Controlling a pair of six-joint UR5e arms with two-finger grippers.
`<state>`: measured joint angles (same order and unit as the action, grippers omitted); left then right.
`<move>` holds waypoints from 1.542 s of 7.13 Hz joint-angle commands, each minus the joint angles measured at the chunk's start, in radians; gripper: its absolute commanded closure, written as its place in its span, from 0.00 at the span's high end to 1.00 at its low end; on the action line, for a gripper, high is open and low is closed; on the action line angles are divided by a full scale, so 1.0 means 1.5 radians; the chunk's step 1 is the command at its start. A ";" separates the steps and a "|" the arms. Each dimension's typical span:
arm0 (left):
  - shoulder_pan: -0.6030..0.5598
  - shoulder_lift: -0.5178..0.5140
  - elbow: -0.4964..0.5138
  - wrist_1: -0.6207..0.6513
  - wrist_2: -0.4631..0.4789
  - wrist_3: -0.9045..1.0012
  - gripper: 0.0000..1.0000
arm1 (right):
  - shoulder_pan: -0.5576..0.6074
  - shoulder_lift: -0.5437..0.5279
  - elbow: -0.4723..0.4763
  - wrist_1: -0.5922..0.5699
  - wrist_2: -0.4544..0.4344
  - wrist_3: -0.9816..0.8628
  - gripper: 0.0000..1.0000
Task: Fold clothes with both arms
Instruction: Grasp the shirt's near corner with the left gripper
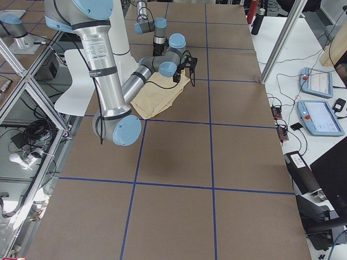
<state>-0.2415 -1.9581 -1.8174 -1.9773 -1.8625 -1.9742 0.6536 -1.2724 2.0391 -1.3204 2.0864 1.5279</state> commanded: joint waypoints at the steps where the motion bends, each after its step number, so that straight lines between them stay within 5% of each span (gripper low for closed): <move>1: 0.001 -0.003 0.012 0.000 0.000 0.000 0.71 | -0.002 0.001 -0.002 0.000 -0.001 0.000 1.00; 3: 0.000 -0.007 0.009 0.000 -0.001 0.001 0.56 | -0.002 0.000 -0.004 0.000 -0.001 0.000 1.00; 11: -0.007 -0.017 0.008 0.015 -0.001 0.001 0.52 | -0.006 -0.009 -0.010 -0.002 -0.001 0.001 1.00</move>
<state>-0.2506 -1.9831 -1.8074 -1.9543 -1.8638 -1.9727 0.6452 -1.2834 2.0260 -1.3233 2.0847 1.5281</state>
